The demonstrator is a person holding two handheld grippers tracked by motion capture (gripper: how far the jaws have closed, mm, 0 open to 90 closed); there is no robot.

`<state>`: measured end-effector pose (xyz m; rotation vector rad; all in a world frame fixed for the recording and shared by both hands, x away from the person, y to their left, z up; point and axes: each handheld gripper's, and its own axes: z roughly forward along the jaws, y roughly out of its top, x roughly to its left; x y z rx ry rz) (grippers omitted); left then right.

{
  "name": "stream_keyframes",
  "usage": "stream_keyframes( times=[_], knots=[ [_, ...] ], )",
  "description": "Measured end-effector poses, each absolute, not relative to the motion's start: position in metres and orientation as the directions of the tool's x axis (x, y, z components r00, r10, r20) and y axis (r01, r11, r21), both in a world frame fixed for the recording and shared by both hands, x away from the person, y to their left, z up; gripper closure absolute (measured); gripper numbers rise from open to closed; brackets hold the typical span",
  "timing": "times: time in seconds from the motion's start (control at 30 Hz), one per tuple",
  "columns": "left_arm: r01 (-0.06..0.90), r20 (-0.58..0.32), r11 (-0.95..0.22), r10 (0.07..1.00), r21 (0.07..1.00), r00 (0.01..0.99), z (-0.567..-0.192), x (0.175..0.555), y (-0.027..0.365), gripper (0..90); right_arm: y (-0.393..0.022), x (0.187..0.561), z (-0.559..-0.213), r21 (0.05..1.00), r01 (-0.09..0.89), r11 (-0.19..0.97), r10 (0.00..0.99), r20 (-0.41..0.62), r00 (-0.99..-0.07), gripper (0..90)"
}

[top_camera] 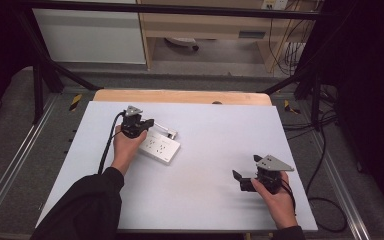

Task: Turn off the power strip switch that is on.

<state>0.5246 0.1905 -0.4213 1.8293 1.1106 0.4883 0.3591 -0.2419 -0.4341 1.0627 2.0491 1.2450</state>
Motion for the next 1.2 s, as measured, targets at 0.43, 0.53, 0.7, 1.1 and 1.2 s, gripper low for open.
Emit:
stream_keyframes(
  times=[0.43,0.53,0.7,1.1,1.2],
  knots=[
    [0.457,-0.112,-0.158,0.852,0.875,0.511,-0.415,0.522,0.192,72.1,-0.242,0.359,-0.434,0.894,0.356,0.273,0.827,-0.029,-0.561,4.3],
    [0.447,-0.106,-0.16,0.851,0.88,0.514,-0.414,0.522,0.192,67.5,-0.242,0.359,-0.434,0.894,0.356,0.272,0.828,-0.028,-0.561,4.4],
    [0.452,-0.143,-0.12,0.851,0.884,0.506,-0.412,0.522,0.192,48.9,-0.242,0.359,-0.434,0.894,0.357,0.272,0.827,-0.028,-0.561,4.4],
    [0.436,-0.156,-0.105,0.839,0.894,0.521,-0.4,0.515,0.194,25.1,-0.242,0.36,-0.434,0.894,0.357,0.27,0.828,-0.026,-0.56,4.3],
    [0.436,-0.164,-0.094,0.839,0.895,0.519,-0.396,0.513,0.196,16.3,-0.243,0.36,-0.434,0.895,0.357,0.269,0.828,-0.026,-0.56,4.3]
  ],
)
